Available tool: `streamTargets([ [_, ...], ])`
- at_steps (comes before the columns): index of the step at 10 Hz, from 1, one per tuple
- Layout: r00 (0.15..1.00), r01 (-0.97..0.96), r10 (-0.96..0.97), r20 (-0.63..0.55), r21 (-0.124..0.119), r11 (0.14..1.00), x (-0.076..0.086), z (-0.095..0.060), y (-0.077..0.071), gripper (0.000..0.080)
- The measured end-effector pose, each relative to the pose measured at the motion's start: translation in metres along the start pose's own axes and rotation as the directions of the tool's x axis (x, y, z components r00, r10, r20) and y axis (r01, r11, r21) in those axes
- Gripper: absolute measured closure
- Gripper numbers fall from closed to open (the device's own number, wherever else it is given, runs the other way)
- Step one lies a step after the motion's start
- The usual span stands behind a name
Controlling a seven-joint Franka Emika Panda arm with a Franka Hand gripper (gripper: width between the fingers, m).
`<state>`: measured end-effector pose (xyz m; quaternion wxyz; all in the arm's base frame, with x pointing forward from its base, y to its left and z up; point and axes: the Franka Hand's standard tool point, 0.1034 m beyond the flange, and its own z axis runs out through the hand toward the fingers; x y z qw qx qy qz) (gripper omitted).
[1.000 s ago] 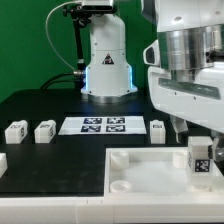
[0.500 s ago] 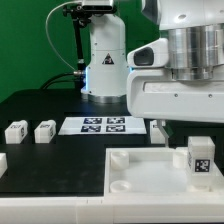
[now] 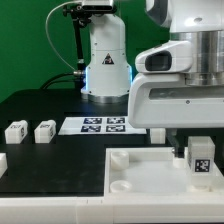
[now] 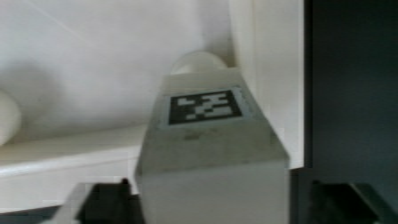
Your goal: Assemble one leg
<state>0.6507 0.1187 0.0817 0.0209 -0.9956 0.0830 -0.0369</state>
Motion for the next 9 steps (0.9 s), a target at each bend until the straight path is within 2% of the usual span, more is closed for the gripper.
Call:
streamTargets([
  [1, 0.994, -0.106, 0.106, 0.001, 0.001, 0.994, 0.0, 0.0, 0.0, 0.0446],
  [2, 0.976, -0.218, 0.218, 0.0, -0.004, 0.976, 0.0, 0.0, 0.004, 0.0503],
  [4, 0.916, -0.401, 0.401, 0.0, -0.005, 0.916, 0.0, 0.001, 0.006, 0.0503],
  [5, 0.799, -0.602, 0.602, -0.003, 0.005, 0.799, -0.001, 0.002, 0.011, 0.0503],
  [6, 0.674, -0.738, 0.738, 0.006, 0.025, 0.674, -0.003, 0.002, 0.015, 0.0503],
  [7, 0.554, -0.832, 0.832, 0.02, 0.025, 0.554, -0.005, 0.002, 0.016, 0.0503],
  [9, 0.394, -0.919, 0.919, 0.024, 0.01, 0.394, -0.008, 0.002, 0.014, 0.0502],
])
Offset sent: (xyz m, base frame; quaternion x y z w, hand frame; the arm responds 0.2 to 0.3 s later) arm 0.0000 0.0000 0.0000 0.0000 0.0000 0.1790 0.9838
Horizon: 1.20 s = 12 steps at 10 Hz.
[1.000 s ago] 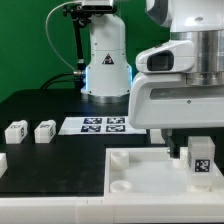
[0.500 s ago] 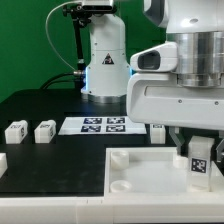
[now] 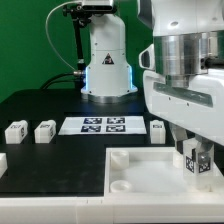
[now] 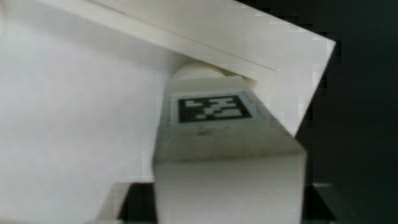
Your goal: Assemble one leg
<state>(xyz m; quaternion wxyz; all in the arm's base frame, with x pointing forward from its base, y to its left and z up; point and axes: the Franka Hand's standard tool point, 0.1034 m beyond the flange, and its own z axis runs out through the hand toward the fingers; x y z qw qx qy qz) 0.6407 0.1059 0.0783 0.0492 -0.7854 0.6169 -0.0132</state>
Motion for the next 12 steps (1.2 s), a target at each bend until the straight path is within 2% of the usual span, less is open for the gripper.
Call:
streamTargets([
  [2, 0.986, -0.169, 0.169, 0.011, -0.007, 0.986, -0.001, 0.0, 0.001, 0.0502],
  [4, 0.919, -0.392, 0.393, 0.026, -0.014, 0.92, -0.003, 0.001, 0.002, 0.0502],
  [5, 0.837, -0.545, 0.545, 0.042, -0.005, 0.838, -0.007, 0.001, 0.001, 0.0502],
  [6, 0.817, -0.576, 0.574, 0.051, 0.016, 0.818, -0.011, 0.001, 0.0, 0.0502],
  [7, 0.814, -0.581, 0.58, 0.045, 0.04, 0.813, -0.015, 0.001, 0.0, 0.0502],
  [8, 0.844, -0.537, 0.535, 0.039, 0.043, 0.843, -0.014, 0.001, 0.001, 0.0502],
  [9, 0.872, -0.49, 0.489, 0.036, 0.045, 0.871, -0.014, 0.001, 0.001, 0.0398],
  [10, 0.924, -0.381, 0.38, 0.033, 0.04, 0.924, -0.017, -0.002, -0.002, 0.0258],
  [11, 0.977, -0.214, 0.214, 0.023, 0.042, 0.976, -0.018, -0.003, -0.004, 0.0258],
  [12, 0.994, -0.11, 0.11, 0.018, 0.044, 0.993, -0.017, -0.003, -0.003, 0.0171],
])
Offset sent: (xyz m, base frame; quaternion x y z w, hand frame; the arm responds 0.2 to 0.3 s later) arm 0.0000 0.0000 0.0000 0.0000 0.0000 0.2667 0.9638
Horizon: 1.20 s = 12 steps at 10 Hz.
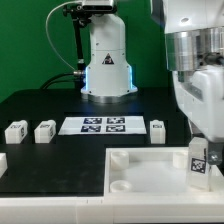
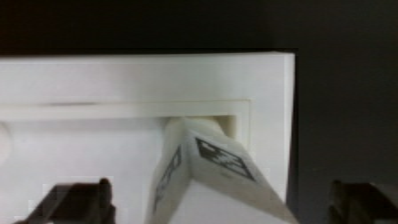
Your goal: Assemble one leg
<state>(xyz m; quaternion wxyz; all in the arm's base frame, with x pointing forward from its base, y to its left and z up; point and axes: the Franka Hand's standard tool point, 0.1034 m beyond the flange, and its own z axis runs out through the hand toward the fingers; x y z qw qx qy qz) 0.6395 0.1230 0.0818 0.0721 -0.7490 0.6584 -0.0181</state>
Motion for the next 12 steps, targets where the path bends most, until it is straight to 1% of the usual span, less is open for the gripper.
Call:
streamTargets([
  [1, 0.994, 0.105, -0.105, 0.0, 0.0, 0.994, 0.0002, 0.0002, 0.0001, 0.0171],
  [3, 0.945, 0.327, -0.327, 0.0, -0.001, 0.945, 0.0007, 0.0003, 0.0, 0.0151],
  [4, 0.868, 0.497, -0.497, 0.007, -0.037, 0.867, 0.0008, 0.0012, -0.001, 0.0151],
  [5, 0.808, 0.589, -0.59, 0.001, -0.042, 0.807, 0.0016, 0.0047, -0.0059, 0.0151],
  [6, 0.779, 0.626, -0.627, 0.004, -0.041, 0.779, 0.0017, 0.0054, -0.0054, 0.0151],
  [7, 0.797, 0.604, -0.604, 0.004, -0.041, 0.796, 0.0014, 0.0056, -0.0053, 0.0178],
  [8, 0.811, 0.584, -0.585, 0.003, -0.042, 0.81, 0.0014, 0.0057, -0.0051, 0.0178],
  [9, 0.825, 0.565, -0.565, 0.003, -0.041, 0.824, 0.0012, 0.0058, -0.0051, 0.0352],
  [10, 0.883, 0.47, -0.47, 0.008, -0.056, 0.881, 0.0027, 0.0072, -0.0004, 0.0494],
  [11, 0.926, 0.377, -0.377, 0.002, -0.057, 0.924, 0.0034, 0.0073, -0.0003, 0.0494],
  [12, 0.954, 0.299, -0.299, -0.002, -0.051, 0.953, 0.0047, 0.0074, -0.0004, 0.0499],
])
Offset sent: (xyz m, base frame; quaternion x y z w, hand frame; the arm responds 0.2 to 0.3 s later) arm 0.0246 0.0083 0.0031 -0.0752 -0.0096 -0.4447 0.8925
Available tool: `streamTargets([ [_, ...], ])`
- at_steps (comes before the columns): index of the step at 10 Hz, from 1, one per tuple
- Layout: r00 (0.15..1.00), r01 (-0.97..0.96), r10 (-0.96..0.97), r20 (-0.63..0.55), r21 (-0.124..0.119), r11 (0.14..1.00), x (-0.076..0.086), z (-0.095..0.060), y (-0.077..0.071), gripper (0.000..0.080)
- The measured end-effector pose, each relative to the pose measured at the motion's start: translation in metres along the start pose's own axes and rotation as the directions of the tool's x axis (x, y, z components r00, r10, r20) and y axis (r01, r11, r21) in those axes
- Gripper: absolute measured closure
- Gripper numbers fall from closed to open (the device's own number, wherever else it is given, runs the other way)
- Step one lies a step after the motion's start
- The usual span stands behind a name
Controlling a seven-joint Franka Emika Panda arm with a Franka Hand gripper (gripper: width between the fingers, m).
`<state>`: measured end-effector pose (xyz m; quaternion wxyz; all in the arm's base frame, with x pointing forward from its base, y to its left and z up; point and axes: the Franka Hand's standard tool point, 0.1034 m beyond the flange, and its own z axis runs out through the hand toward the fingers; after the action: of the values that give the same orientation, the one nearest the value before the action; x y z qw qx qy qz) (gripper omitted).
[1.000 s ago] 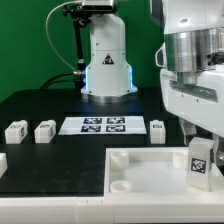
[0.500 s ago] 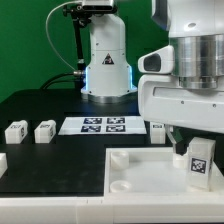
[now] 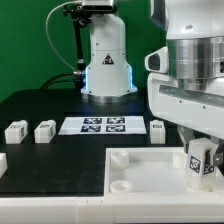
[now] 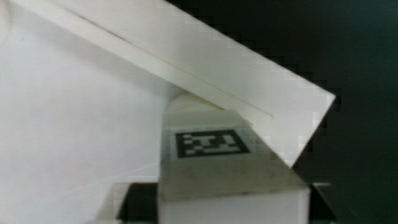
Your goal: Assemble one leg
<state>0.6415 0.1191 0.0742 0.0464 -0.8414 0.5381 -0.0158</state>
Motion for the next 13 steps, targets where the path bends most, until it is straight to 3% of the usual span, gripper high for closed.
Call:
streamTargets([
  [1, 0.964, -0.265, 0.264, 0.018, 0.045, 0.963, 0.0055, 0.001, 0.005, 0.05],
  [2, 0.897, -0.443, 0.441, 0.038, 0.058, 0.895, 0.0046, 0.0014, 0.0067, 0.05],
  [5, 0.709, -0.705, 0.702, 0.07, 0.046, 0.708, -0.0023, 0.0023, 0.0039, 0.0503],
  [7, 0.744, -0.669, 0.665, 0.068, 0.049, 0.742, -0.0025, 0.0023, 0.0039, 0.0503],
  [8, 0.754, -0.657, 0.654, 0.065, 0.048, 0.752, -0.0023, 0.0028, 0.0043, 0.0431],
  [9, 0.876, -0.482, 0.479, 0.053, 0.044, 0.875, -0.0014, 0.0023, 0.0047, 0.0431],
  [10, 0.931, -0.363, 0.362, 0.054, 0.03, 0.931, -0.0027, 0.0024, 0.0058, 0.0236],
  [11, 0.961, -0.275, 0.273, 0.05, 0.036, 0.961, -0.0026, 0.0026, 0.0058, 0.0174],
  [13, 0.997, -0.068, 0.066, 0.041, 0.045, 0.997, -0.0017, 0.0028, 0.0062, 0.0155],
])
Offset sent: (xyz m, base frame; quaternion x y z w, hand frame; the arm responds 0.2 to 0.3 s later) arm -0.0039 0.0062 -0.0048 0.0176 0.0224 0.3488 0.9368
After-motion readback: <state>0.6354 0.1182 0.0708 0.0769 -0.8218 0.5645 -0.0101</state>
